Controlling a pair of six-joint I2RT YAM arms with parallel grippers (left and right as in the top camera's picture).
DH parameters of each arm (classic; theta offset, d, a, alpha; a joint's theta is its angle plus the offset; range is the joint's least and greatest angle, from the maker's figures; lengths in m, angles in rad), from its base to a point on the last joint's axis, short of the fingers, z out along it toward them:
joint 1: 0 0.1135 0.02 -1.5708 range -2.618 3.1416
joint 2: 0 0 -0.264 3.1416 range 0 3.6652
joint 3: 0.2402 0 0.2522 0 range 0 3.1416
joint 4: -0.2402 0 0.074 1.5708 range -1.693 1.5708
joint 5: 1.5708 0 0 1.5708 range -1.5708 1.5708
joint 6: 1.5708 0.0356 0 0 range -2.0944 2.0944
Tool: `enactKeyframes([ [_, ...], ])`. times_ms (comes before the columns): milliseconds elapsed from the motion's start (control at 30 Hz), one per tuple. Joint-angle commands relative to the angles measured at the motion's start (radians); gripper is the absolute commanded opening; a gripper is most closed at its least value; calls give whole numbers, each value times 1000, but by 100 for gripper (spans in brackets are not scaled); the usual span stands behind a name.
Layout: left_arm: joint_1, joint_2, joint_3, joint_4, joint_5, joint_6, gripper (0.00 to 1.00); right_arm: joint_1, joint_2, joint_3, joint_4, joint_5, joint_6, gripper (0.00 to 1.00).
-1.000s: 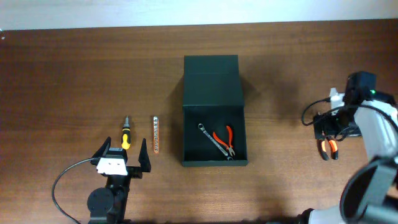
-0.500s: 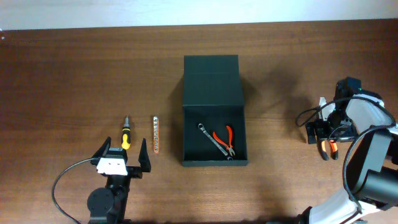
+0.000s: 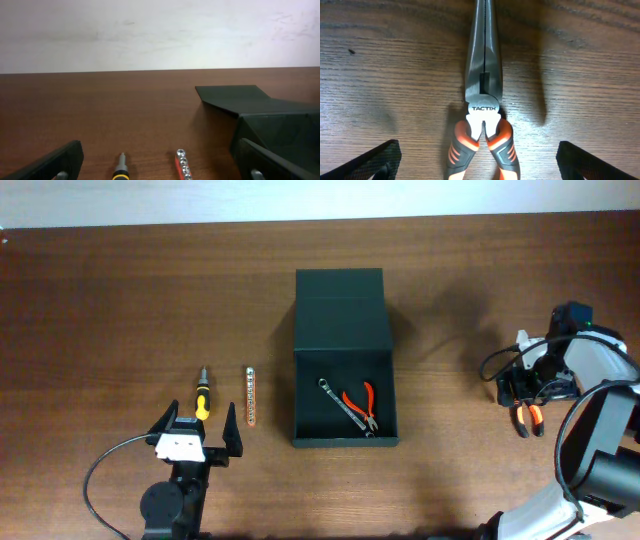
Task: Pack container
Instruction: 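Lower the right gripper and close it on the orange pliers handles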
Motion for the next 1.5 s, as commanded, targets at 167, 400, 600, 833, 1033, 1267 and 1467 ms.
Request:
enactKeyframes([
  [167, 5, -8, -3, -7, -1, 16, 99, -9, 68, 19, 8, -46, -18, 99],
  [400, 5, -8, -3, -7, -1, 16, 99, -9, 71, 19, 9, -42, -15, 99],
  [600, 5, -8, -3, -7, -1, 16, 99, -9, 71, 19, 9, -42, -15, 100],
  [833, 5, -8, -3, -7, -1, 16, 99, -9, 71, 19, 8, -34, -15, 61],
  [1033, 5, -8, -3, -7, -1, 16, 99, -9, 71, 19, 1, -31, -14, 48],
  [1267, 5, -8, -3, -7, -1, 16, 99, -9, 71, 19, -13, -21, -7, 47],
  [1467, 5, -8, -3, -7, -1, 16, 99, -9, 71, 20, -17, 10, 12, 39],
])
